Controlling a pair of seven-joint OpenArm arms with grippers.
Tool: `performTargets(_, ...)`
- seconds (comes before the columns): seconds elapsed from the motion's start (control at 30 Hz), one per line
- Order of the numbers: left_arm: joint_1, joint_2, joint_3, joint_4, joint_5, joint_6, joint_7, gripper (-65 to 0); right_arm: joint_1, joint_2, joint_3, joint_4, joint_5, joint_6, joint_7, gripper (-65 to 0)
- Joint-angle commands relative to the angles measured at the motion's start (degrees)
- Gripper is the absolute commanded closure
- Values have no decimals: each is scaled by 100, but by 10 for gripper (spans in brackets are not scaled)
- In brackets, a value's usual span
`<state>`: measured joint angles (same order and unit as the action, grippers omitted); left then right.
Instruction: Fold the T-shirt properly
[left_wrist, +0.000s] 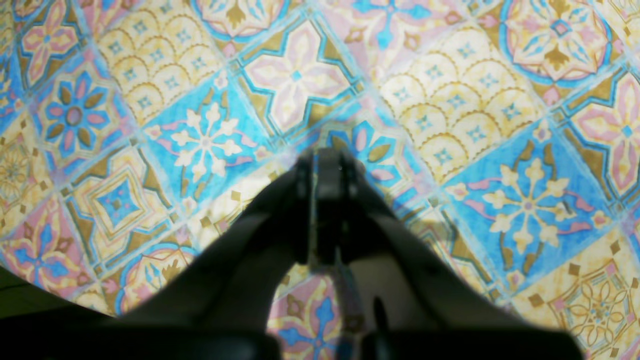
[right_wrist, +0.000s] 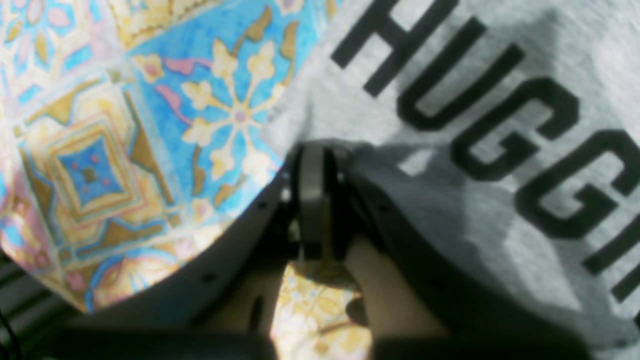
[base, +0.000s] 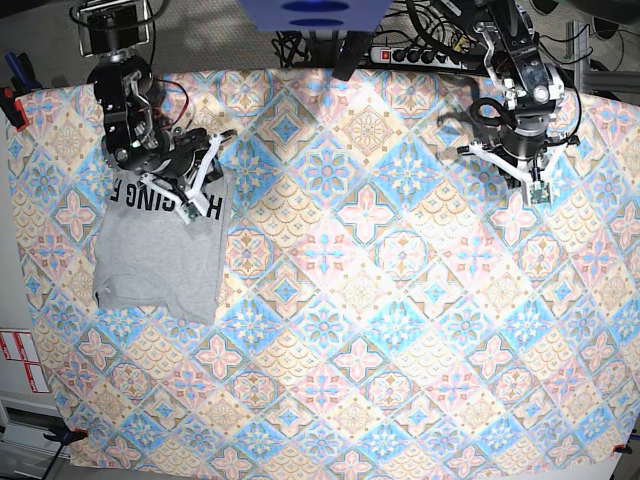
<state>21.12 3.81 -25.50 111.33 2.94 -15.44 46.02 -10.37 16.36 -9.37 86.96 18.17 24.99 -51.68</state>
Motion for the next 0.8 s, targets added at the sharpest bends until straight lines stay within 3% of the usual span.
performTargets(0.0, -16, -25, -4, 89, -8, 10, -123, 0, -128, 65, 18, 267, 86, 46, 74, -26)
performTargets(0.17, 2, -25, -4, 98, -8, 1, -123, 0, -558, 65, 352, 865, 68, 46, 74, -26)
performTargets(0.33, 125, -43, -13, 107, -8, 1, -79, 0, -1104, 65, 1231, 1383, 95, 46, 74, -26)
performTargets(0.43, 318, -236, -4, 230, -52, -7, 150, 0, -1508, 65, 1653, 1665, 95, 46, 74, -26)
performTargets(0.77, 1769, -931, -39, 590, -1441, -7, 510, 0, -2748, 56, 2383, 1920, 95, 46, 74, 0)
